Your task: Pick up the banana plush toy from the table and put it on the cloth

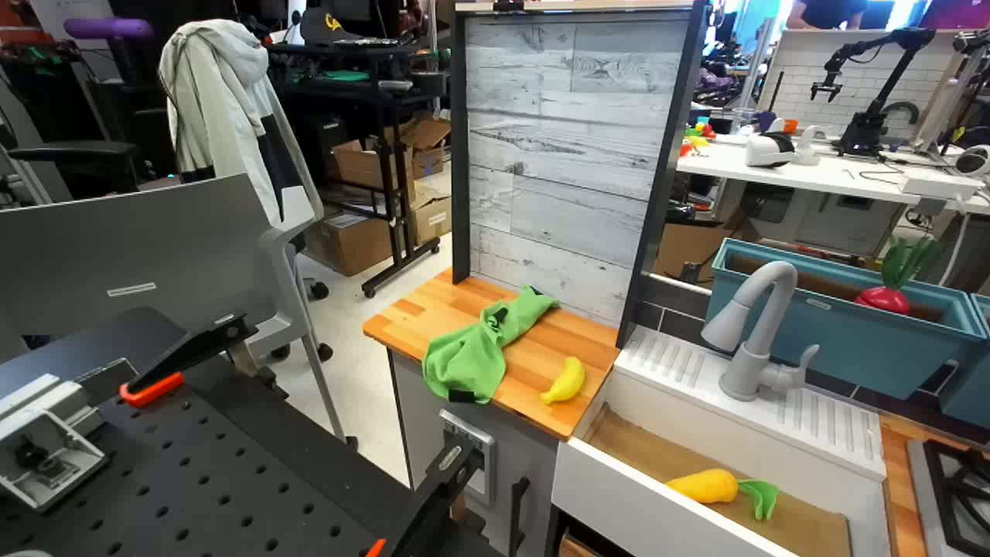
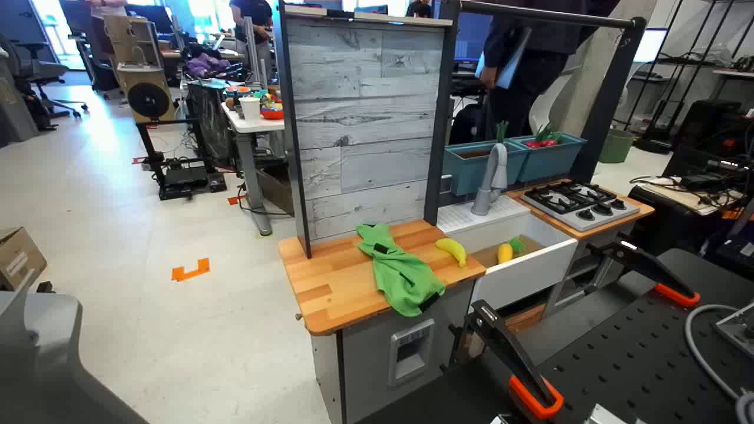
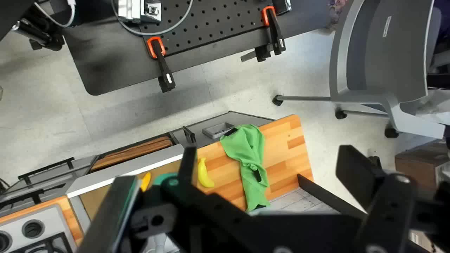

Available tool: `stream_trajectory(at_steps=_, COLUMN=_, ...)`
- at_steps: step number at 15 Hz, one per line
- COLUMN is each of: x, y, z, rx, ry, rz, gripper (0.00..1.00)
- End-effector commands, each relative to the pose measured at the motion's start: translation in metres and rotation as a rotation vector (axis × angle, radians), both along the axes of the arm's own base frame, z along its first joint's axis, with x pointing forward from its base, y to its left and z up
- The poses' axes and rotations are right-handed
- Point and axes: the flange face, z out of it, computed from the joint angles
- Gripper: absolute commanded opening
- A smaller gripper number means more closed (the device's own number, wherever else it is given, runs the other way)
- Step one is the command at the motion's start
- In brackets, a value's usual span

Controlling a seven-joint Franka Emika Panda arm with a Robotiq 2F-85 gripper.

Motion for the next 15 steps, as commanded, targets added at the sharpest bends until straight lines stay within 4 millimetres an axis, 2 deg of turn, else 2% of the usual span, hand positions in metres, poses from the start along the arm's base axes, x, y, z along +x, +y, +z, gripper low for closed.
stream_trajectory(at_steps=1, x=0.000, y=0.000, z=0.001, rx=0.000, ry=-0.001, rz=0.000, gripper=1.00)
stream_trajectory(at_steps=3, x=0.000, y=0.000, z=0.001, rx=0.000, ry=-0.001, rz=0.000, gripper=1.00)
stream_trajectory(at_steps=7, x=0.027, y=0.005, z=-0.021, rx=-0.006, ry=-0.079, rz=-0.076, gripper=1.00)
stream_trajectory(at_steps=9, x=0.045, y=0.011, z=-0.041, rx=-0.029, ry=-0.123, rz=-0.099, gripper=1.00)
stream_trajectory(at_steps=15, x=0.108, y=0.030, z=-0.131, rx=-0.131, ry=-0.209, rz=-0.139, gripper=1.00)
